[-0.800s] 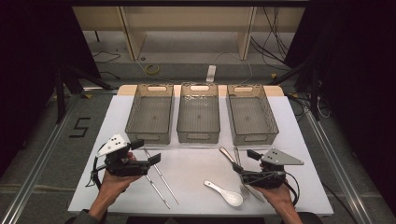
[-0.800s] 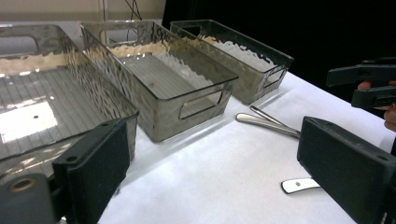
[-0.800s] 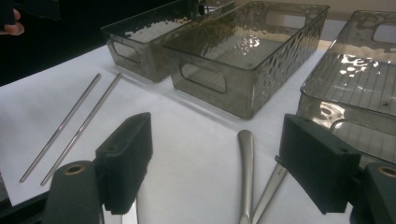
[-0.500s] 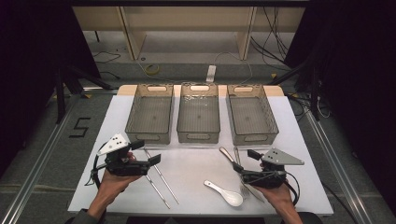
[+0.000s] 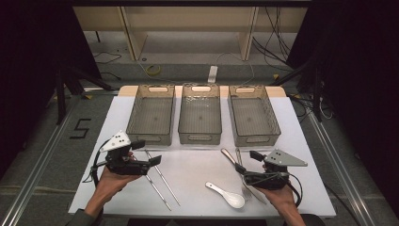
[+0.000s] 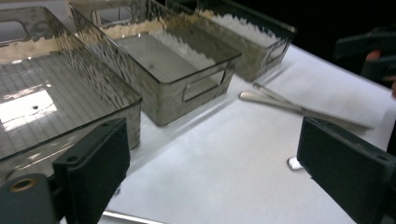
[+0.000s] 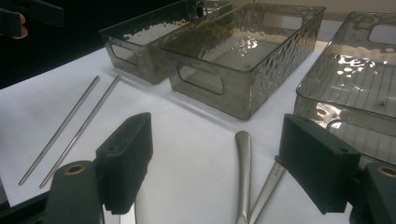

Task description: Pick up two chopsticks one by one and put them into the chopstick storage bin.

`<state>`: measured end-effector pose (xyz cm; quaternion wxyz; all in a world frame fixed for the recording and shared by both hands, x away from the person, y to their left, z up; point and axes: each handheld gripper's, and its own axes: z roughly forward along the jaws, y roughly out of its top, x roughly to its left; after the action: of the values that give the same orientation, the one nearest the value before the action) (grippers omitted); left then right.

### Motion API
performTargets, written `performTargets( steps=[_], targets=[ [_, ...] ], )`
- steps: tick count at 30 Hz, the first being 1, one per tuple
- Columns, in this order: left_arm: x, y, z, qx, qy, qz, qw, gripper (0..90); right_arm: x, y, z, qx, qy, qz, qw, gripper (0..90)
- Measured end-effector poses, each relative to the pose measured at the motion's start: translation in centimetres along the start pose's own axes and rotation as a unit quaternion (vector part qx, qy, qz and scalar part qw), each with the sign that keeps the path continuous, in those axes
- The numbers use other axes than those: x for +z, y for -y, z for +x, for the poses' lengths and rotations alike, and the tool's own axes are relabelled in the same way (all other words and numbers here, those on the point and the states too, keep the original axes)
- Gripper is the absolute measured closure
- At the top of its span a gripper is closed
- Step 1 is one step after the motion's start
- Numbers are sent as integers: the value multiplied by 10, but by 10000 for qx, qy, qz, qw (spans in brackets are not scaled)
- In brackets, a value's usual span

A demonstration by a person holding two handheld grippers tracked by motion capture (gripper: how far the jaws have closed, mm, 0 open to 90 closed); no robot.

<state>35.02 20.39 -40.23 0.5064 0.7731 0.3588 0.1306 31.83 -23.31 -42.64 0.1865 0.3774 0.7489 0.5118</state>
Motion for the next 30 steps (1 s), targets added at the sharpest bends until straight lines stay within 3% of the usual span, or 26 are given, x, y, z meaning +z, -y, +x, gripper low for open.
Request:
performTargets(
  steps=[2, 4, 7, 11, 12, 14, 15, 17, 20, 22, 23, 24, 25, 26, 27, 29, 30],
  targets=[
    [1, -6, 1, 186, 1, 368, 9991, 119, 0, 0, 0, 7, -12, 11, 10000, 268],
    [3, -14, 2, 423, 66, 814, 9958, 128, 0, 0, 0, -3, -14, 11, 10000, 268],
    [9, -23, -2, 906, 39, 1406, 9859, 140, 0, 0, 0, -8, -25, 7, 10000, 268],
    [15, -25, -1, 1124, 159, 1865, 9759, 154, 0, 0, -1, -2, -36, 22, 10000, 268],
    [19, -22, 0, 1262, 192, 2138, 9685, 154, 0, 0, -1, 0, -36, 27, 10000, 268],
    [22, -17, 2, 1343, 249, 2388, 9614, 157, 0, 0, 0, 1, -42, 33, 10000, 268],
    [22, -17, 2, 1343, 249, 2388, 9614, 162, 0, 0, 0, 1, -47, 42, 10000, 268],
    [25, -11, 4, 1360, 297, 2597, 9556, 166, 0, 0, 0, -12, -56, 45, 10000, 268],
    [31, -4, 6, 1487, 299, 2944, 9436, 167, 1, 0, 1, -14, -83, 63, 9999, 268],
    [35, 0, 8, 1499, 316, 3014, 9411, 171, 1, 0, 1, -7, -90, 72, 9999, 268],
    [39, 4, 10, 1555, 340, 3138, 9361, 179, 2, 0, 1, -30, -126, 98, 9999, 268],
    [39, 4, 10, 1555, 340, 3138, 9361, 181, 2, 0, 1, -45, -135, 102, 9998, 268],
    [44, 8, 10, 1657, 392, 3299, 9286, 187, 2, 0, 1, -58, -158, 98, 9998, 268],
    [46, 10, 9, 1715, 434, 3385, 9242, 197, 2, -1, 1, -54, -176, 126, 9998, 268],
    [46, 10, 9, 1715, 434, 3385, 9242, 203, 2, -1, 2, -63, -185, 134, 9997, 268],
    [51, 15, 9, 1797, 467, 3546, 9164, 208, 3, -1, 2, -91, -203, 143, 9996, 268],
    [53, 18, 9, 1914, 468, 3683, 9086, 213, 3, -1, 2, -105, -215, 156, 9996, 268]
  ],
)
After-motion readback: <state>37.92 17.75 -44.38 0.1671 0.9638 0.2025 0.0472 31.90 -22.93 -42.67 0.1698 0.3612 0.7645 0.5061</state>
